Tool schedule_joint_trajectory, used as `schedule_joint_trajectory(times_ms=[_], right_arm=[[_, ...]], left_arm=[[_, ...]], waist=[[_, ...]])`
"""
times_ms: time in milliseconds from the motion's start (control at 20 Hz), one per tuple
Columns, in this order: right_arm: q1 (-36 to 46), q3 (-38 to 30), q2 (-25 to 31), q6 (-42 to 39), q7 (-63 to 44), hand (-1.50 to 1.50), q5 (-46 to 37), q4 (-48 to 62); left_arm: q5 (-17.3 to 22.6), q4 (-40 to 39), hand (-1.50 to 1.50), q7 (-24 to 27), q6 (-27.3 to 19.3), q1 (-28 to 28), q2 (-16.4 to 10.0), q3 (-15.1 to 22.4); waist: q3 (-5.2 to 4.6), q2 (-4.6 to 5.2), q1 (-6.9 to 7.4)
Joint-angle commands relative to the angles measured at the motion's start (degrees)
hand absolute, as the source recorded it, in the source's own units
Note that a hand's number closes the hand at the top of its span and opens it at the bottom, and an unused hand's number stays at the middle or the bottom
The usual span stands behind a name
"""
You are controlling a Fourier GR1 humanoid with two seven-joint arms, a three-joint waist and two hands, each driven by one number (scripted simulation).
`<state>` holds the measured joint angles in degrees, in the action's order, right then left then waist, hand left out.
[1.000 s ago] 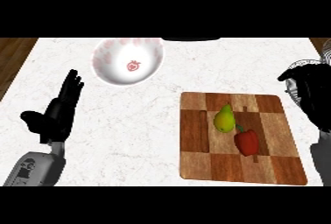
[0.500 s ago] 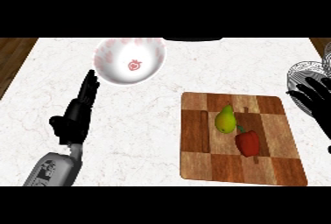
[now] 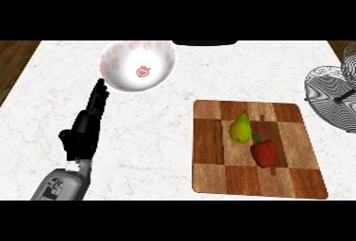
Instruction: Pick the bell pepper from the cutting board and place it in the tiered basket
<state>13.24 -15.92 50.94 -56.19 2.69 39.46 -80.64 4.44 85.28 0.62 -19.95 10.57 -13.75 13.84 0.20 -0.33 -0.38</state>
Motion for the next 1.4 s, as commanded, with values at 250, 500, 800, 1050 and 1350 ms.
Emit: schedule_joint_trajectory(times_ms=[250, 500, 800, 1050, 1350], right_arm=[[1.09, -0.10, 2.64, 0.50, 1.36, -1.50, -27.52, -25.15], [-1.88, 3.01, -0.03, 2.15, -1.74, -1.50, -34.46, -32.63], [-4.09, 7.10, -7.46, 2.25, -2.24, -1.50, -43.41, -35.86], [-5.81, 8.22, -6.79, -1.14, -6.25, -1.50, -44.08, -40.09], [-4.00, 8.18, -6.11, -4.68, -10.40, -1.50, -44.53, -40.38]], left_arm=[[-0.55, -0.27, 0.00, 2.03, -0.07, -1.99, 0.42, -0.06], [-2.18, -0.38, 0.00, -1.00, -0.11, 1.00, 1.07, -0.18], [-5.34, 2.43, 0.00, -2.86, -0.75, -0.70, 3.38, 0.20], [-6.08, 4.57, 0.00, -5.59, -0.64, -1.11, 4.24, 0.07], [-5.20, 2.86, 0.00, -3.97, 2.90, 0.16, 3.65, -2.92]], waist=[[-0.10, 0.07, -0.11], [-0.19, 0.25, 0.04], [-0.19, 0.31, 0.37], [-0.19, 0.23, 0.24], [-0.21, 0.28, 0.28]])
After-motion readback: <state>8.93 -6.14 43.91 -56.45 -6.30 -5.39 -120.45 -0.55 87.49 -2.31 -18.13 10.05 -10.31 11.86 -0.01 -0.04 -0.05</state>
